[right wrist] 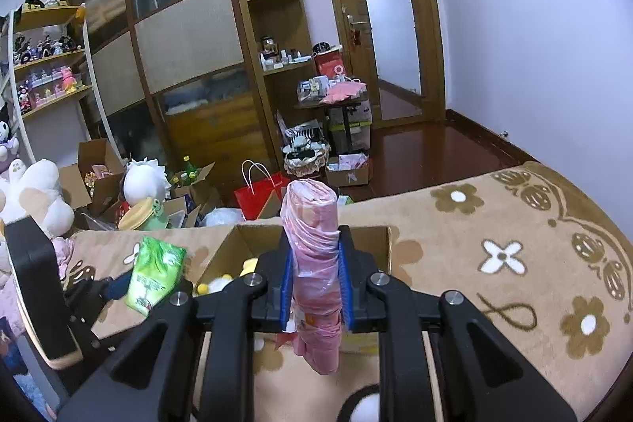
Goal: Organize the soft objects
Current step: 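Lift the green pack and pink bag over the box and lower them, then open both tools to release the green pack and pink bag into the box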
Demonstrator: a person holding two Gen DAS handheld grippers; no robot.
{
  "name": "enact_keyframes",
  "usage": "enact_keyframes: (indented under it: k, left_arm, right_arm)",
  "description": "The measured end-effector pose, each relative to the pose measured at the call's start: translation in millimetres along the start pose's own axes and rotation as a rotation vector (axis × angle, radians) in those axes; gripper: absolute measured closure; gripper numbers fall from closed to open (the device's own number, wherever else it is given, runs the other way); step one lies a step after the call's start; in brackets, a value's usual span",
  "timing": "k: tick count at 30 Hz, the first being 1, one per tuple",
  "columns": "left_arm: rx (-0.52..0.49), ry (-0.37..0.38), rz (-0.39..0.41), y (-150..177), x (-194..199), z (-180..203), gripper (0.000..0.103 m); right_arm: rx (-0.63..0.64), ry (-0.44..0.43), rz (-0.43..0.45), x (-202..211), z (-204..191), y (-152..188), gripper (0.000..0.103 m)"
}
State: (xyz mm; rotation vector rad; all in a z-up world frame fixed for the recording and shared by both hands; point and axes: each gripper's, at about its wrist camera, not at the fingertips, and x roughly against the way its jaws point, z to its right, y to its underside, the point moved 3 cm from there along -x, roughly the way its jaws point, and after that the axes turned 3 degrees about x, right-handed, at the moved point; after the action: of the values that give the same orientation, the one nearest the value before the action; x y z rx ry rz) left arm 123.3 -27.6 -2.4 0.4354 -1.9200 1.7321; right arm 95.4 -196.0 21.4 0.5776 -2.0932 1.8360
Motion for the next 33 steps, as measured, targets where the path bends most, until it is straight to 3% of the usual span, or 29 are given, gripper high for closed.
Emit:
enact_keyframes:
  k: [11, 18, 26, 33]
  left_arm:
    - [-0.01, -0.029, 0.028, -26.7, -37.3, -1.3, 0.051]
    - [-0.016, -0.022, -0.024, -15.0, -67.4, -0.2, 0.051]
    - [-0.027, -0.014, -0.071, 0.2, -90.3, 1.7, 0.05]
    - [-0.014, -0.026, -0.079, 3.6, -96.5, -2.0, 0.048]
  right_arm:
    - [-0.008, -0.072, -0.025, -51.4, -3.4, -2.9, 0.082]
    - [-0.01, -0.126, -0.042, -81.4, -2.0, 1.2, 0.082]
    - [-0.032, -0.128, -0.153, -127.2, 8.4, 24.2, 0.079]
    - [-0.034, -0.141, -0.177, -134.2, 8.9, 32.4, 0.078]
